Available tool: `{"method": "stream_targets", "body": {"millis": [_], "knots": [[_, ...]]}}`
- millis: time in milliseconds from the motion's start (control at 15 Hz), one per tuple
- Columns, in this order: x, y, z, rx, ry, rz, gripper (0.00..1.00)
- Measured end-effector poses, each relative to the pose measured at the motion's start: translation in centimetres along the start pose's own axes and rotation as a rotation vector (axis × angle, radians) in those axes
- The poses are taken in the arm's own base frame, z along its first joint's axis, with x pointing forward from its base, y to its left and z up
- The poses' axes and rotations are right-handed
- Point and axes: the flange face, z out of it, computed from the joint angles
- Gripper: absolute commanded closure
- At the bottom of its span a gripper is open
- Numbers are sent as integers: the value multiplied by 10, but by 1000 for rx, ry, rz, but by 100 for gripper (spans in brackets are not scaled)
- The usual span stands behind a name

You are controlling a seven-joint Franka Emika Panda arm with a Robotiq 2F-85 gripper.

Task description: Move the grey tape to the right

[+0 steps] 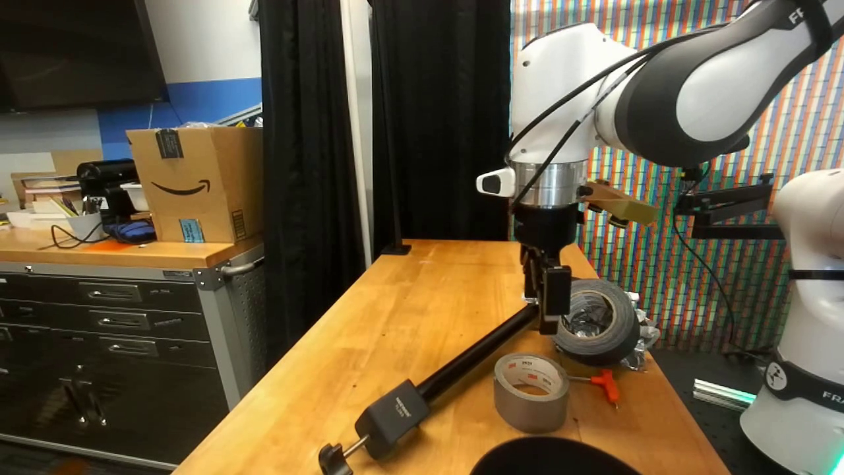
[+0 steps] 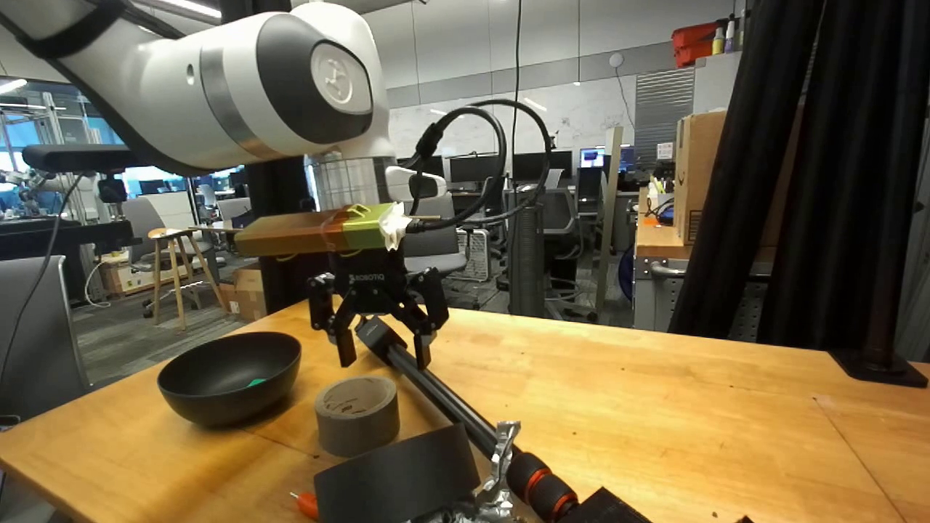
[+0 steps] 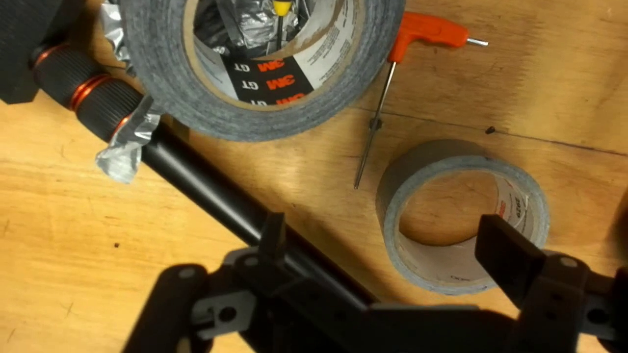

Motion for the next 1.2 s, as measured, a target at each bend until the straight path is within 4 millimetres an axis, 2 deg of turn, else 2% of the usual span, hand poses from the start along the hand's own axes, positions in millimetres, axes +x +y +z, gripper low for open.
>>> {"method": "stream_targets", "body": {"millis": [200,467,1200], "knots": [[10,1,-13,0,28,1,0],[23,2,-10,8,19,12,0],[44,-12,48,21,-105,23,0]]}}
